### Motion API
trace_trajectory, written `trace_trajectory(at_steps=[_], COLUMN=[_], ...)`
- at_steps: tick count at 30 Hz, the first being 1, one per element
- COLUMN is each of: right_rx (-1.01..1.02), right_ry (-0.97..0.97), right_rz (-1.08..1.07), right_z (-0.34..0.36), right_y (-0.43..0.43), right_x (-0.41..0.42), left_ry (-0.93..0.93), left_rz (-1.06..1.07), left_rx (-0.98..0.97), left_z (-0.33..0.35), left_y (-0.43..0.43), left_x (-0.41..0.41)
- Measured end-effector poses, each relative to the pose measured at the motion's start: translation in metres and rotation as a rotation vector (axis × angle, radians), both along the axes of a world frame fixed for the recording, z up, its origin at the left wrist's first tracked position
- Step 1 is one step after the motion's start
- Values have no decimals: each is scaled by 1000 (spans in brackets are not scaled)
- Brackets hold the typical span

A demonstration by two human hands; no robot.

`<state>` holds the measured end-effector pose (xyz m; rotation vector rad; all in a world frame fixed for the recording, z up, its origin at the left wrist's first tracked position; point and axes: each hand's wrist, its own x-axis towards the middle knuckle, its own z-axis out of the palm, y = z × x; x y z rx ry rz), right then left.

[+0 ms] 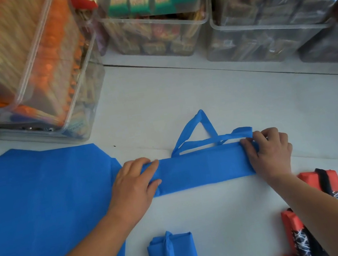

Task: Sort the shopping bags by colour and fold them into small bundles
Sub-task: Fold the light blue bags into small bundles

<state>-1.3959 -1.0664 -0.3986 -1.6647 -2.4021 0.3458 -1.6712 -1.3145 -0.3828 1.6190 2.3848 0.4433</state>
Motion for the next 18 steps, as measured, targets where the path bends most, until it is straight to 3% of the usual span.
trace_trajectory(at_steps=[7,13,15,18], right_rx=[52,272,159,-63], right_ry=[-63,263,364,289], right_rz=[-2,-98,-46,139], right_z=[14,68,68,44], right_y=[2,-76,-123,-156], right_x=[-13,-37,-49,-73], left_ry=[-189,-148,-106,-74], left_rz=[52,111,110,113], left_rx=[-267,-397,-448,-480], left_z=[15,26,29,32], left_y=[16,24,27,31], left_x=[-5,3,7,11])
